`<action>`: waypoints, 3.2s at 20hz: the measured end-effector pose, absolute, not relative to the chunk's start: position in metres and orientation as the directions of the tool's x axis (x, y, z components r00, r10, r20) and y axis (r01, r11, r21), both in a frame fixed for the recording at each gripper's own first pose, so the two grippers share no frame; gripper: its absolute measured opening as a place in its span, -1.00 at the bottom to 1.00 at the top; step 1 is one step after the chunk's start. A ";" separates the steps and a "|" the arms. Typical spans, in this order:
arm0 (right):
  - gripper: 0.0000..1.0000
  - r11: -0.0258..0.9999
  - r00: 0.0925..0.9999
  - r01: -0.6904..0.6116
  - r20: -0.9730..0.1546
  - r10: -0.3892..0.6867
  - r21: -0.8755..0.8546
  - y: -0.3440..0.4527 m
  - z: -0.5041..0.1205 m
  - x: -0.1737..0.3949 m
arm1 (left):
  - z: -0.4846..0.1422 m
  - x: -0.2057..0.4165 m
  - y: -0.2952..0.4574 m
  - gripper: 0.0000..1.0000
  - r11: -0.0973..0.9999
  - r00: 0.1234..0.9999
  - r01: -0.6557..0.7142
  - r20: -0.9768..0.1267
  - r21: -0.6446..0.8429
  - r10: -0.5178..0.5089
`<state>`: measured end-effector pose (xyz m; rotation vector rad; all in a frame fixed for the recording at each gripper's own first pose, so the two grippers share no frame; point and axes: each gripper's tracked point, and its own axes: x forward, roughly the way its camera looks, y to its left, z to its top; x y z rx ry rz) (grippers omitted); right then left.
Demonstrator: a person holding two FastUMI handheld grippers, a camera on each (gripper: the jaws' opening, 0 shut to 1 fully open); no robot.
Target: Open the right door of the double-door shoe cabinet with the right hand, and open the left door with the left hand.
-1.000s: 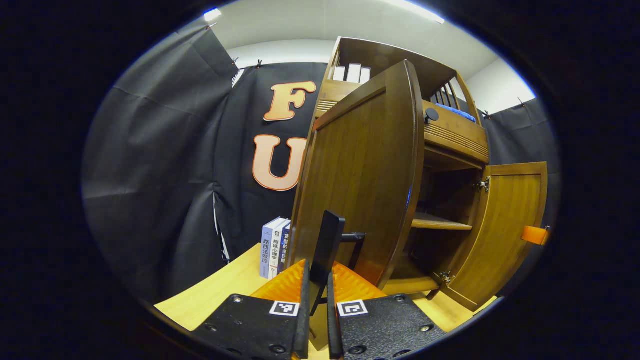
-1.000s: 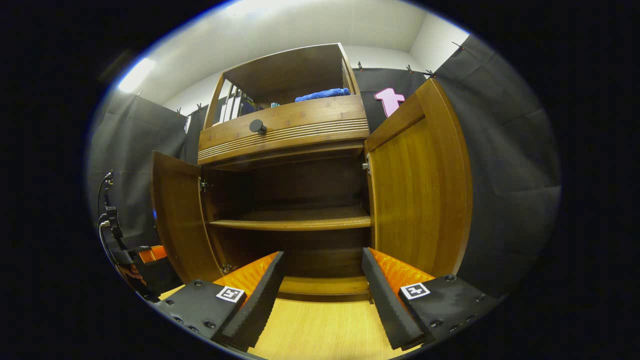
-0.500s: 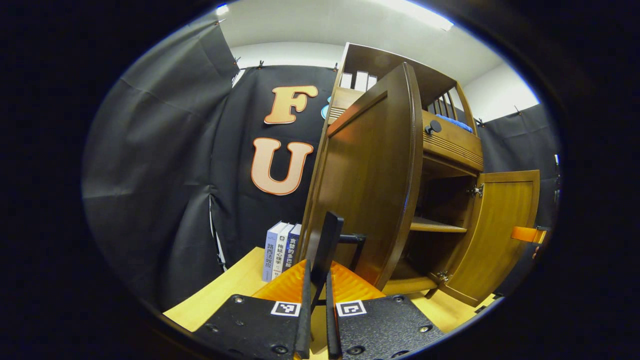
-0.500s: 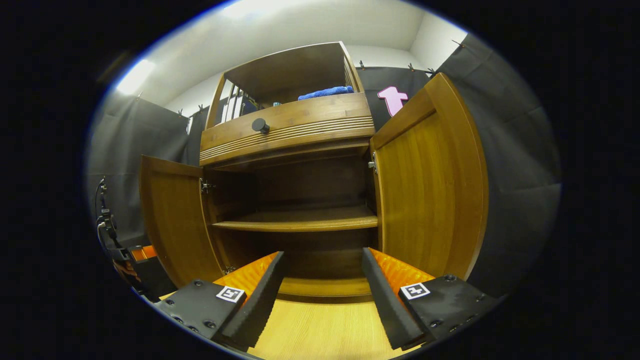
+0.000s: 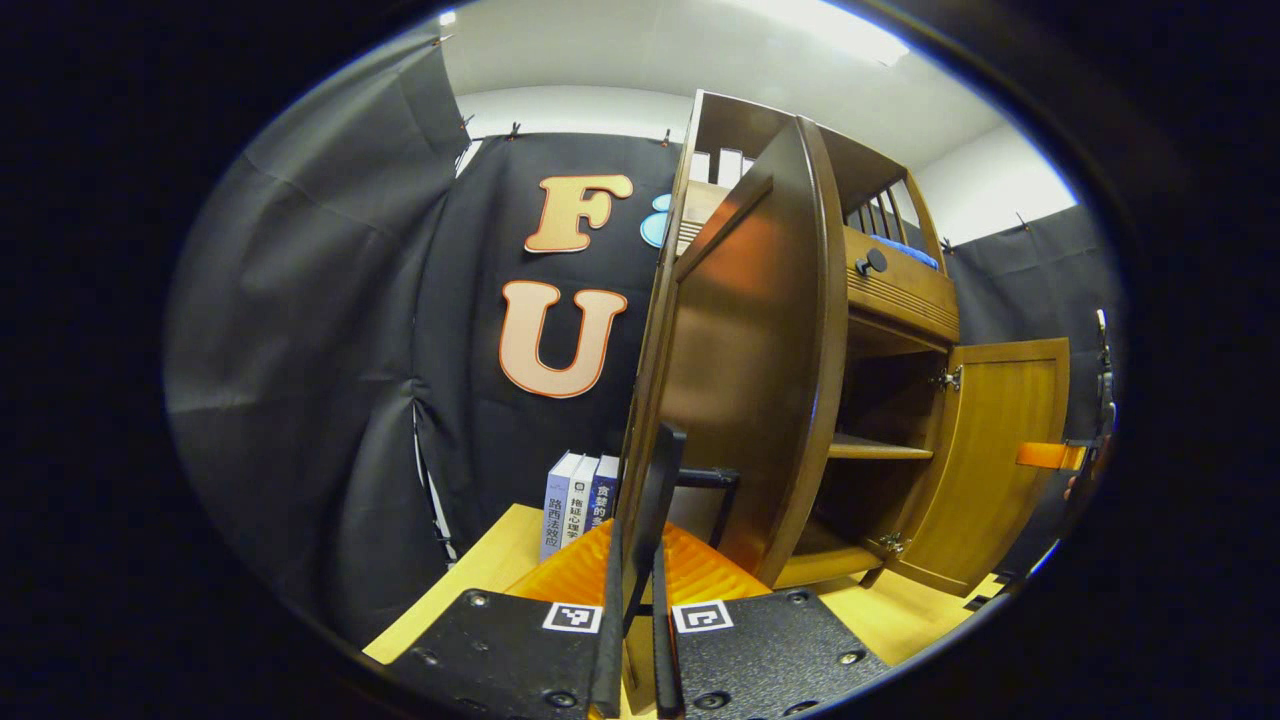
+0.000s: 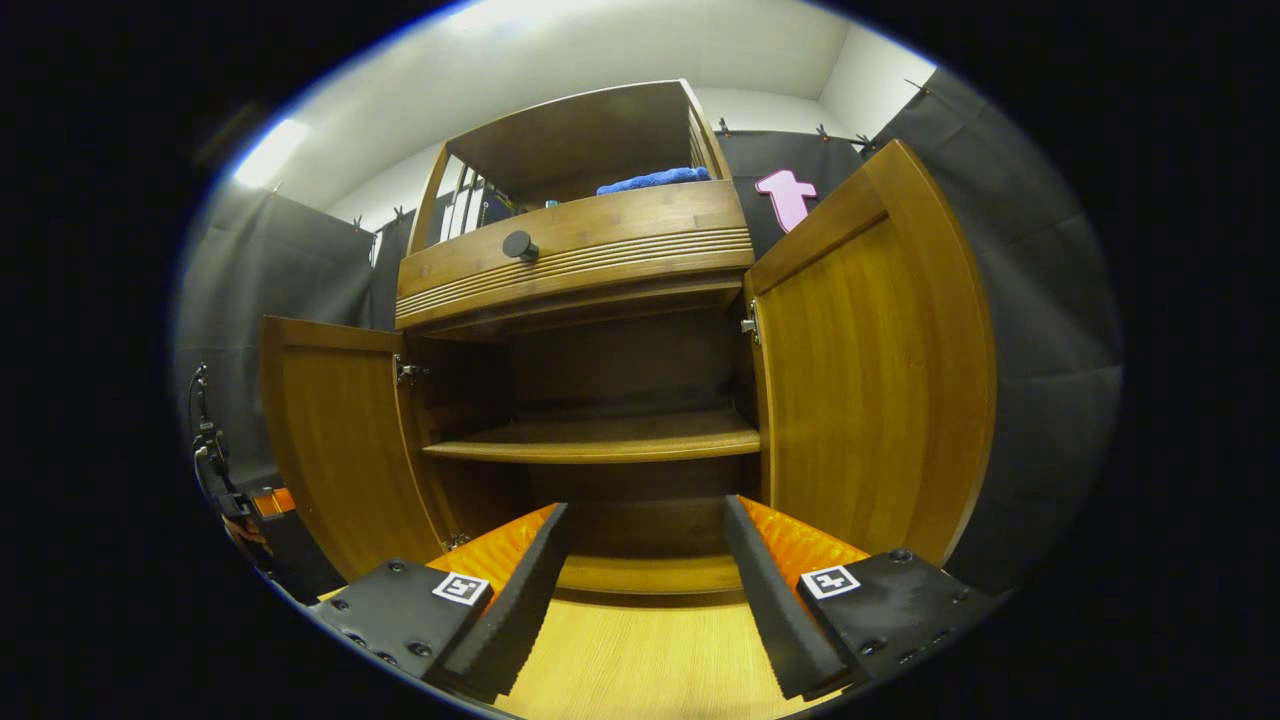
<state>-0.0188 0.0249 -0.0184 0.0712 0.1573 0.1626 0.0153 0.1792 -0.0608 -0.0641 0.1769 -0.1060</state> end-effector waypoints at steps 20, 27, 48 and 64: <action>0.94 0.961 0.953 -0.243 -0.155 0.262 0.129 0.046 -0.033 0.007 | 0.011 -0.050 0.069 -1.00 0.973 0.970 0.226 -0.078 -0.038 -0.228; 0.95 0.972 0.965 -0.196 -0.152 0.215 0.131 0.024 -0.031 -0.006 | 0.030 -0.016 -0.011 -1.00 0.953 0.952 0.304 -0.018 -0.002 -0.304; 0.95 0.989 0.983 -0.129 -0.121 0.136 0.069 0.005 -0.026 -0.032 | -0.030 0.004 -0.036 0.55 0.984 0.979 0.167 -0.105 -0.064 -0.173; 0.95 0.980 0.975 -0.184 -0.116 0.192 0.072 0.028 -0.025 -0.006 | -0.035 0.016 -0.020 0.89 0.992 0.986 0.128 -0.104 -0.010 -0.128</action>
